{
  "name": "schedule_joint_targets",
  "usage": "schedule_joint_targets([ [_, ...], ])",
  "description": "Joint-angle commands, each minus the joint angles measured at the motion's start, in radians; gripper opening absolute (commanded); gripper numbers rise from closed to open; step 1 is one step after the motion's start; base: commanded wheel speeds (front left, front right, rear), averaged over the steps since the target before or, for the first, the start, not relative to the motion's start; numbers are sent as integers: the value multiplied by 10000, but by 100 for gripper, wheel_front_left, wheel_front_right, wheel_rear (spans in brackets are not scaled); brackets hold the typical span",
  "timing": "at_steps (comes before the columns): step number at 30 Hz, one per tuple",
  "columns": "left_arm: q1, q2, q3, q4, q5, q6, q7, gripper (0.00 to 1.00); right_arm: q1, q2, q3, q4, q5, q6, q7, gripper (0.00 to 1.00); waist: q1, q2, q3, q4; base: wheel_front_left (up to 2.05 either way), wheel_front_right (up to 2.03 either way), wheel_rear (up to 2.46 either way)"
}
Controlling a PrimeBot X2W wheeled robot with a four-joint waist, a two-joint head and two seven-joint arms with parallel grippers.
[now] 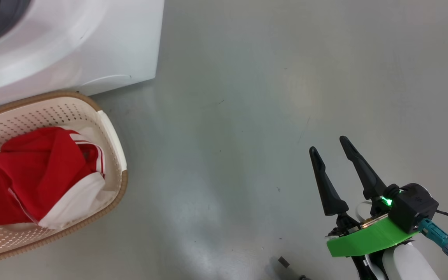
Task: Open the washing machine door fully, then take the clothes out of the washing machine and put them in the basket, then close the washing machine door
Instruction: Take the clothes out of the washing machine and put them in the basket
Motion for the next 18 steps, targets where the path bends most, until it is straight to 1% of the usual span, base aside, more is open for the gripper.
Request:
schedule_joint_targets([
  [1, 286, 387, 21, -164, -97, -86, -84, 0, -29, -135, 228, -183, 51, 62, -63, 100, 0, -1, -1, 26, 0, 0, 0],
  [5, 262, 416, -33, -218, -116, -202, -470, 0, -24, -135, 223, -197, 48, 62, -63, 100, 0, -1, -4, 77, 0, 0, 0],
  [13, 53, 585, -284, -536, 43, -244, -1798, 0, -60, -135, 241, -195, 93, 62, -63, 100, 0, -1, 42, 197, 0, 0, 0],
  [15, 31, 591, -285, -557, 25, -283, -1929, 0, -66, -135, 236, -191, 94, 62, -63, 100, 0, -1, 43, 215, 0, 0, 0],
  [16, -6, 582, -296, -614, -10, -406, -2208, 0, -81, -135, 217, -195, 105, 62, -63, 100, 0, -1, 62, 257, 0, 0, 0],
  [18, -8, 597, -365, -664, 30, -463, -2527, 0, -102, -135, 220, -196, 129, 62, -63, 100, 0, -1, 61, 297, 0, 0, 0],
])
